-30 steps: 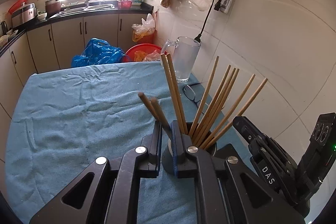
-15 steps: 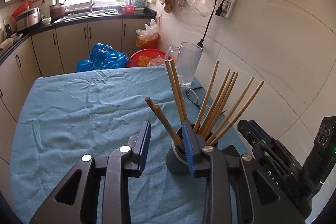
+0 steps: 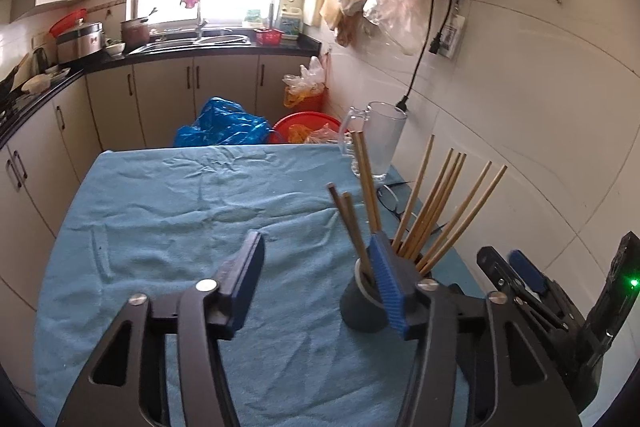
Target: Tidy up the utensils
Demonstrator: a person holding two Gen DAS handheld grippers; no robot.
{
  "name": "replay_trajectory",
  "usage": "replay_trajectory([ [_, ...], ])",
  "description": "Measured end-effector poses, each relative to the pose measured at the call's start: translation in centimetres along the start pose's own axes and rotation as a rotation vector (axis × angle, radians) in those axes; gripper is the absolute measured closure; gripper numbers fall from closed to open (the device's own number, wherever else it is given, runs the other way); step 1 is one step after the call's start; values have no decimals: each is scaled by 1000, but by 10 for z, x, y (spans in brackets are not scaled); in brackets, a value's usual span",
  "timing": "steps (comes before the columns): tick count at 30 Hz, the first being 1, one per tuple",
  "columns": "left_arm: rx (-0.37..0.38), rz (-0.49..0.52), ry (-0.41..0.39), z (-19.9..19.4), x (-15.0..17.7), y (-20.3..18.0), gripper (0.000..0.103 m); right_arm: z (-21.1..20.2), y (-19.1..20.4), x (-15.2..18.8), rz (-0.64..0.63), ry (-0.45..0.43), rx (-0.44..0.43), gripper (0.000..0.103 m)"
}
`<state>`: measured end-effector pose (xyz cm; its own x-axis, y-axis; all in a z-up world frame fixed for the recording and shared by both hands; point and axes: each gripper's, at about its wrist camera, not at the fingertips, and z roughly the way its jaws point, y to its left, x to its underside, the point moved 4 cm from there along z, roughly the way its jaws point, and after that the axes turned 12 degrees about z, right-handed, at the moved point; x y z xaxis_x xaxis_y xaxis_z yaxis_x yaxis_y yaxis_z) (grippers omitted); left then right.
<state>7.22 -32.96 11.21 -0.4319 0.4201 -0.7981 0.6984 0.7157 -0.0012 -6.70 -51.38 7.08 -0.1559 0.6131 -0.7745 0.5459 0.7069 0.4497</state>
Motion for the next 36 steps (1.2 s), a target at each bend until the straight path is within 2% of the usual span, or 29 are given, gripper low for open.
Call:
replay_trajectory([
  [2, -37, -3, -8, -5, 4, 4, 39, -1, -1, 0, -5, -1, 44, 14],
  [6, -109, 2, -19, -13, 14, 9, 17, -5, -4, 0, -19, 0, 117, 9],
  [9, -185, 29, -26, -20, 24, 10, 11, -8, -5, 4, -42, 9, 199, 7],
  [14, -308, 69, 2, -29, 45, 16, 6, -16, -9, 14, -86, 22, 303, 4],
  [18, -362, 64, 21, -39, 65, 24, 1, -25, -8, 25, -122, 42, 354, 3],
  [23, -466, 73, 52, -57, 85, 34, 1, -39, -3, 40, -152, 64, 372, 3],
  [28, -465, 91, 67, -79, 104, 32, 1, -70, 0, 49, -144, 17, 384, 3],
  [36, -387, 97, -11, -119, 139, 8, 1, -117, -2, 80, -97, 16, 366, 3],
])
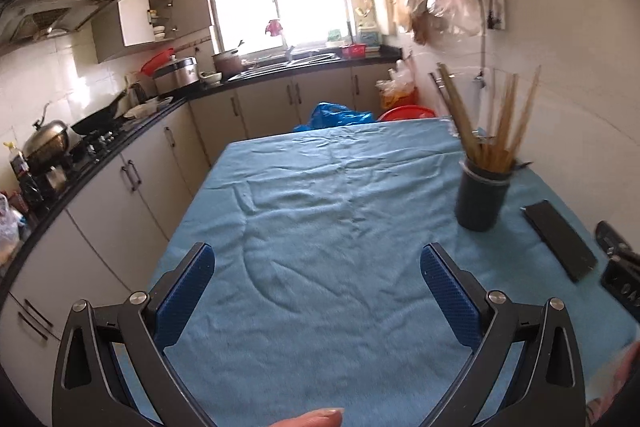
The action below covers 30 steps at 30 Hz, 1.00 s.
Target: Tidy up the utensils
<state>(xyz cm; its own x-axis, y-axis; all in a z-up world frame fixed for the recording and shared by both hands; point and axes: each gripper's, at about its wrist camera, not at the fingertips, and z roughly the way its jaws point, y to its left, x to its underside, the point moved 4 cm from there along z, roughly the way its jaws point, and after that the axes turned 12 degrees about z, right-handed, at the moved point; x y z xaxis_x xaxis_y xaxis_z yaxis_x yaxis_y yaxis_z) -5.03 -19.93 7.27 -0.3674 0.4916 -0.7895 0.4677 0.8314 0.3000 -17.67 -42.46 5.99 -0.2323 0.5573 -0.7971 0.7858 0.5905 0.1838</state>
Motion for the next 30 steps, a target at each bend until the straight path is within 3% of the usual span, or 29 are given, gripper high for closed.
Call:
replay_trajectory([
  [14, 34, -70, -13, -42, 39, -6, 1, -48, -9, 41, -23, -51, -29, 3],
  [30, 58, -58, 6, -39, 57, -10, 1, -46, 1, 53, -58, -36, -37, 3],
])
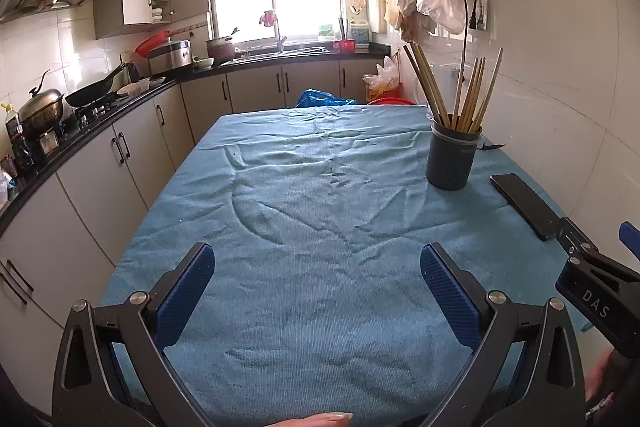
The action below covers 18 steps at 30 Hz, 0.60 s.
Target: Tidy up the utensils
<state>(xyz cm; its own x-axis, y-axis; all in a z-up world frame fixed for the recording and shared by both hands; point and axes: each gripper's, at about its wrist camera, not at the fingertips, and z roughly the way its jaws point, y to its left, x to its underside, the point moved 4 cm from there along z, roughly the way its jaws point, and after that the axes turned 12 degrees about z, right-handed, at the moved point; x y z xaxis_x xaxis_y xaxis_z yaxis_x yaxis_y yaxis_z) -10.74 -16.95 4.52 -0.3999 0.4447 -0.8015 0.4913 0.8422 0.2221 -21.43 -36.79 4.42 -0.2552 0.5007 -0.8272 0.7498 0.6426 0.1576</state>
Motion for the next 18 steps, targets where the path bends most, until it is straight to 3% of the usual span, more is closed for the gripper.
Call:
replay_trajectory([
  [18, 11, -13, 31, 8, 8, 2, 1, 7, 1, 8, -8, 37, 1, 3],
])
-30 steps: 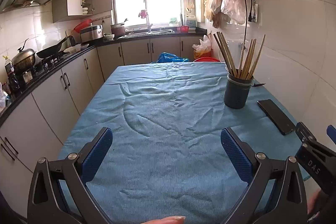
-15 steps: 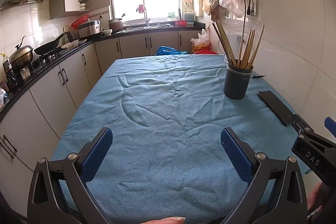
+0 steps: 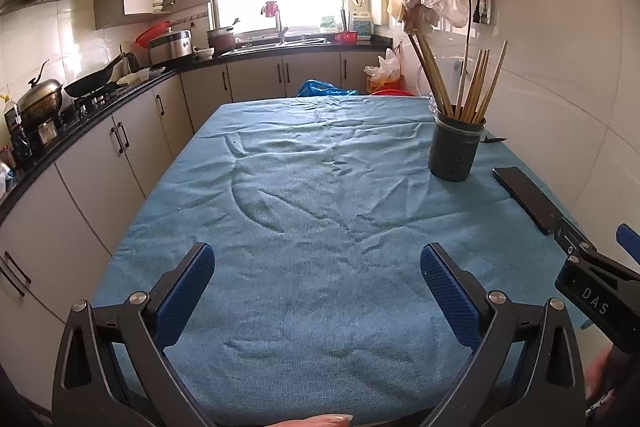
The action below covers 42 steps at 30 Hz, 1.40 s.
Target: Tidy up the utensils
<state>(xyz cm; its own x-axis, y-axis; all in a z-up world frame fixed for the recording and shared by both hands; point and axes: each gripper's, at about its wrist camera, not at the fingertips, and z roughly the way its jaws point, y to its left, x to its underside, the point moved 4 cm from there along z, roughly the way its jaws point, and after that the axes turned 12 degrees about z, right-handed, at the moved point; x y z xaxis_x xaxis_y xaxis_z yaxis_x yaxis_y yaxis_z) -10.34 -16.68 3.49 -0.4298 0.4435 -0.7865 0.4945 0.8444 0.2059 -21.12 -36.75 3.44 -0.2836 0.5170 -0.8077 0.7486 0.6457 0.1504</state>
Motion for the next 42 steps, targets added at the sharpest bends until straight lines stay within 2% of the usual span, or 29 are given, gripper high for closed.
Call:
replay_trajectory([
  [42, 14, -5, 11, 2, 2, 0, 1, 4, 5, 7, -21, 23, -2, 3],
])
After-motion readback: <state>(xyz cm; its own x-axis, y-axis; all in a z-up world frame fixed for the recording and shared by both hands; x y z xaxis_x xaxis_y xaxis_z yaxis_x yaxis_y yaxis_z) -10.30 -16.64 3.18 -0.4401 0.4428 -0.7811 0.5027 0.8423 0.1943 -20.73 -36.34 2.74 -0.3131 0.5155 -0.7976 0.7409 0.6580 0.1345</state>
